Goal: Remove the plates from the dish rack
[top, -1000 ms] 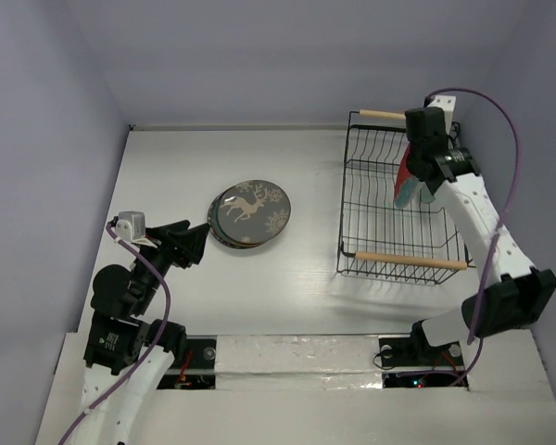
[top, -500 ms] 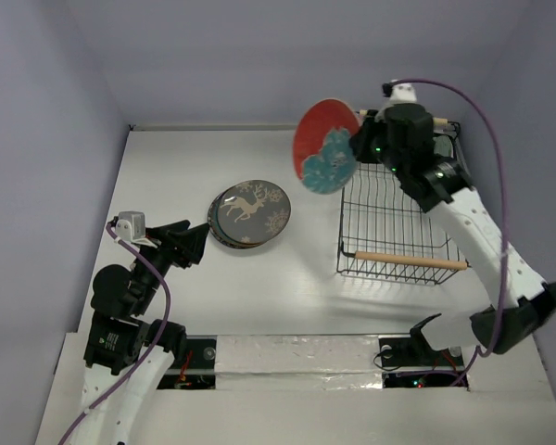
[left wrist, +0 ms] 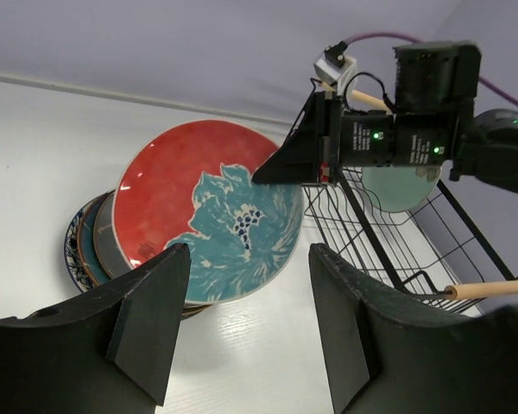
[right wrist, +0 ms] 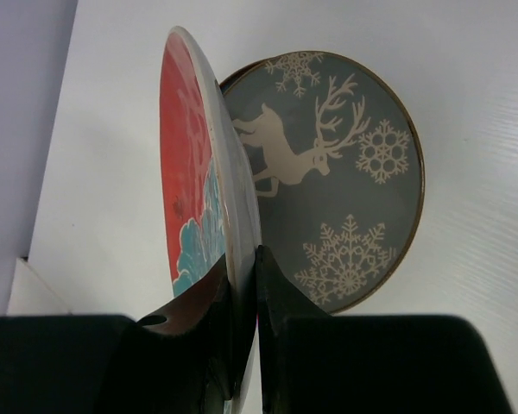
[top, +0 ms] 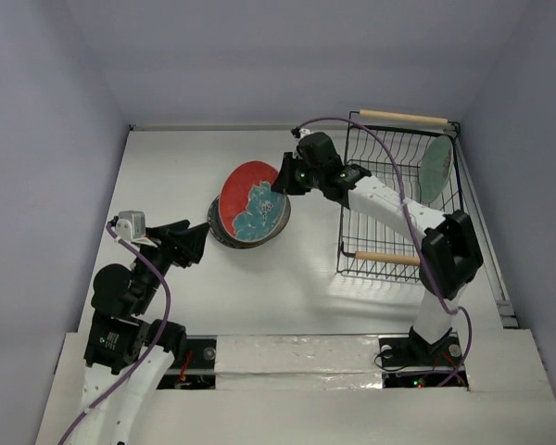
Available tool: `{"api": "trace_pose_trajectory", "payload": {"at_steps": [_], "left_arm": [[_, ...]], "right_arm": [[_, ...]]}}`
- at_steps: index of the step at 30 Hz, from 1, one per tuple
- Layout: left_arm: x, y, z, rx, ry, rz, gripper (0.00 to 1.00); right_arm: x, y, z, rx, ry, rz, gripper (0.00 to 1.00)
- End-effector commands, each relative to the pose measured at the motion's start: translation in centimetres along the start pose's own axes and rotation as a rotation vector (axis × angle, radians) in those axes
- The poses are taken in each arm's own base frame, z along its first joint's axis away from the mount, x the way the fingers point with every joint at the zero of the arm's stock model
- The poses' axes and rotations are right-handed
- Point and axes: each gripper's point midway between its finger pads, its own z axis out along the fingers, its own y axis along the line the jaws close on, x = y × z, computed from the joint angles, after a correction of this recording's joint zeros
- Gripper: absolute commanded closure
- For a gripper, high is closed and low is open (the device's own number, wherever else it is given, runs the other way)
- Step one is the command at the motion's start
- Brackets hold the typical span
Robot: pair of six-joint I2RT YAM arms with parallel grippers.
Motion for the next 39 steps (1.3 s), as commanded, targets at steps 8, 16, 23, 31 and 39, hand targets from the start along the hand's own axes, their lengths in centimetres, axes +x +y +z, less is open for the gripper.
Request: {"api": "trace_pose_trajectory", "payload": {"at_steps": [8, 16, 23, 31, 39], "left_arm": [[-1.0, -0.5, 0.2, 0.013, -0.030, -0.002, 0.46], [-1.0, -0.5, 0.2, 0.014, -0.028, -0.004, 0.46], [-1.0, -0.6, 0.2, 0.020, -0.032, -0.003, 0.46], [-0.9, -0.8, 0.2, 0.031, -0.026, -0.002, 0.46], [-0.9, -0.9, 0.2, 0.039, -0.026, 0.000, 0.46]], "right_arm": [[-4.3, 3.8, 2.2, -0.250, -0.225, 0.175, 1.00], [-0.9, 1.5, 5.3, -0.184, -0.150, 0.208, 0.99], [1.4, -1.7, 5.6, -0.020, -0.094, 0.153, 0.49], [2.6, -3.6, 4.6, 0.191, -0.022, -0.028, 0.22], [-0.9, -5.4, -0.3, 0.492, -0.115, -0.216, 0.14]]}}
